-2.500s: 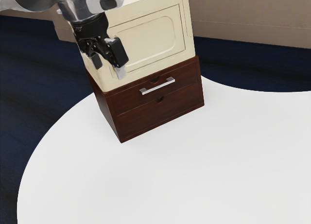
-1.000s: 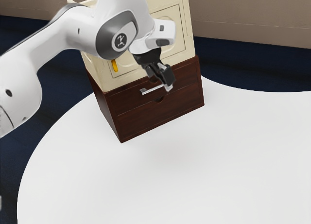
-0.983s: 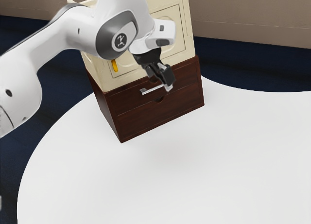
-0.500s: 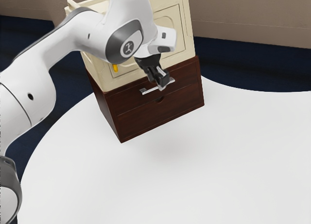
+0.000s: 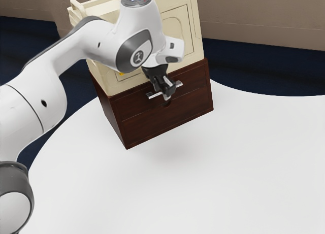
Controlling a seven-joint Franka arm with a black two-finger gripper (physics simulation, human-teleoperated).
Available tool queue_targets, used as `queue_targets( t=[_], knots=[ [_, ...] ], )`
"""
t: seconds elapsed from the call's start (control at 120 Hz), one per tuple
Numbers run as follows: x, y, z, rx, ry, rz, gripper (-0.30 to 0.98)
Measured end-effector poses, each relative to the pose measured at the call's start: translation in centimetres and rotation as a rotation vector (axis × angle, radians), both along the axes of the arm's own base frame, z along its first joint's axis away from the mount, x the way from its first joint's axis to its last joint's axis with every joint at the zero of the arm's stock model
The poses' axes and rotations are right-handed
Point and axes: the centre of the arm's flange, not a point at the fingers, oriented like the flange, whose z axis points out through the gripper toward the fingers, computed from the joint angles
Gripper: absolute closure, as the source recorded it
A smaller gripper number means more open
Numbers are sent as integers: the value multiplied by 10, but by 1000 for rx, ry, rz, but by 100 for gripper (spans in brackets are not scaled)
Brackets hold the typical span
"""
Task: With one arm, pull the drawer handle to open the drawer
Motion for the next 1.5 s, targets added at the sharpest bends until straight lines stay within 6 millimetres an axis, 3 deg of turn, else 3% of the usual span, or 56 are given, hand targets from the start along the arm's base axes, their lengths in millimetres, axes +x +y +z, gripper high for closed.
queue_targets(
  t=[0.183, 0.3, 0.45, 0.625, 0.925, 1.5],
  knots=[
    [6, 3, -13, -2, 7, 0, 45],
    [6, 5, -15, -4, 4, 2, 59],
    [-1, -9, -21, 17, 23, -3, 74],
    [-14, -22, -4, 4, 1, -18, 74],
    [-23, -59, -13, -34, 3, -71, 59],
    [-54, -82, -3, -65, -25, -110, 61]
  ],
)
